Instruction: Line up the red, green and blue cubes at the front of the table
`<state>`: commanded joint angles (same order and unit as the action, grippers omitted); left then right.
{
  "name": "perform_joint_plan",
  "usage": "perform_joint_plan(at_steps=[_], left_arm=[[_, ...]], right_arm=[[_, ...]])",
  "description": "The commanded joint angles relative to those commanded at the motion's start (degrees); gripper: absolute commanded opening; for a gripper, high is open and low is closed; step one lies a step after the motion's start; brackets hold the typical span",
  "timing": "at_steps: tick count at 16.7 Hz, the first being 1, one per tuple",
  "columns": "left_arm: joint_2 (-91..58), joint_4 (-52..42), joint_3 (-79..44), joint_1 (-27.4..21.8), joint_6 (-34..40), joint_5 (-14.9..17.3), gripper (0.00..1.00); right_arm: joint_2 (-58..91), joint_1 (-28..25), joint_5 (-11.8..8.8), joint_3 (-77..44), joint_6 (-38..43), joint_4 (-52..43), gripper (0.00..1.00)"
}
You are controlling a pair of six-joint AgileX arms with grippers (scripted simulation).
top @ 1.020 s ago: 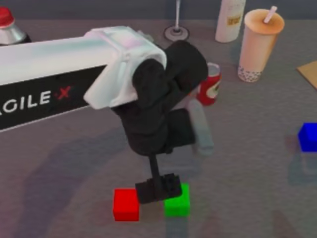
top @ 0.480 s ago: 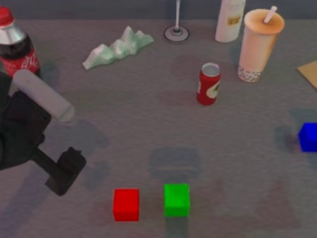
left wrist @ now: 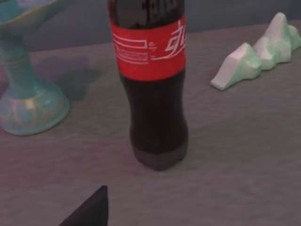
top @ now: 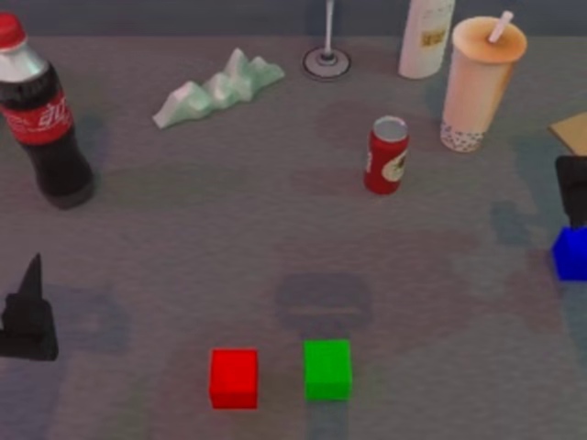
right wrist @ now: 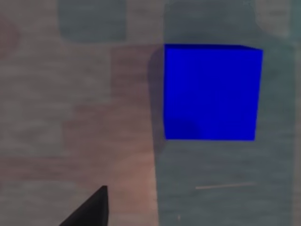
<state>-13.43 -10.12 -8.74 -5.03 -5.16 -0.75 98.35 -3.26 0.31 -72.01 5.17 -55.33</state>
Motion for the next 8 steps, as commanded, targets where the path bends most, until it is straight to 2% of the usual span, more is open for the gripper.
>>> perform_joint_plan(at_steps=[4, 8], left_arm=[[10.5, 8.0, 7.1, 5.0, 4.1, 0.6, 1.0], [13.4, 10.1, 8.7, 6.2, 5.2, 0.7, 1.0]], right_arm=[[10.3, -0.3, -0.2, -9.4, 0.7, -5.7, 1.0], [13.2, -0.4, -0.2, -11.9, 0.9, -7.0, 1.0]])
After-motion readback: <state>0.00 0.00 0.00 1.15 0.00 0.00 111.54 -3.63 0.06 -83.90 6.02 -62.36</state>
